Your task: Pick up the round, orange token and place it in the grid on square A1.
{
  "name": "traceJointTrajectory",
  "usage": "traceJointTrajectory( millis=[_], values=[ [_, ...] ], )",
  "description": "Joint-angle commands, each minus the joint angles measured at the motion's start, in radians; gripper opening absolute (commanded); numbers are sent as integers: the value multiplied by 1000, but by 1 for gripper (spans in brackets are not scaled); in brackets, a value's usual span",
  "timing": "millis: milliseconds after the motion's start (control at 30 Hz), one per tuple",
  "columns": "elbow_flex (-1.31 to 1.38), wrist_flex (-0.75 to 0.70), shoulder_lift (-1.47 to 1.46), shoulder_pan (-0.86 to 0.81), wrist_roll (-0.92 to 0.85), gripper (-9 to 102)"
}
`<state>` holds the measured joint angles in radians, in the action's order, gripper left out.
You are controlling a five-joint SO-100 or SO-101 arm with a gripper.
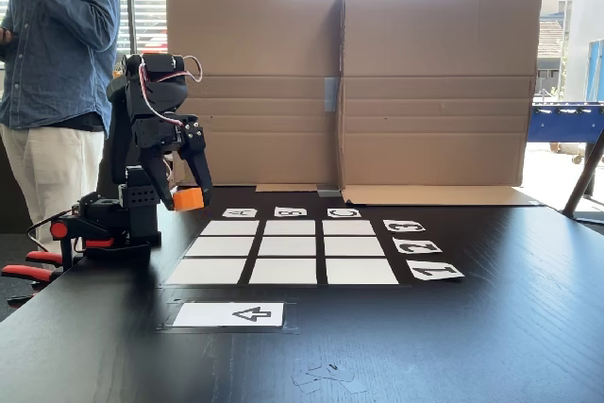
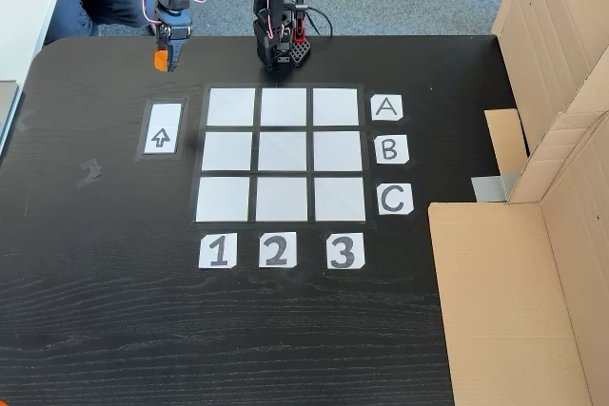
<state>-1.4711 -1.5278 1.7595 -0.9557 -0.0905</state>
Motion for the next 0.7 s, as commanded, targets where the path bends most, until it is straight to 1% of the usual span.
traceJointTrajectory(
  millis=[0, 400, 667],
  values=[
    [-58, -5, 126, 17, 0, 12],
    [-430, -3, 512, 101, 2, 12],
    [-634, 32, 618, 147, 0, 12]
  ],
)
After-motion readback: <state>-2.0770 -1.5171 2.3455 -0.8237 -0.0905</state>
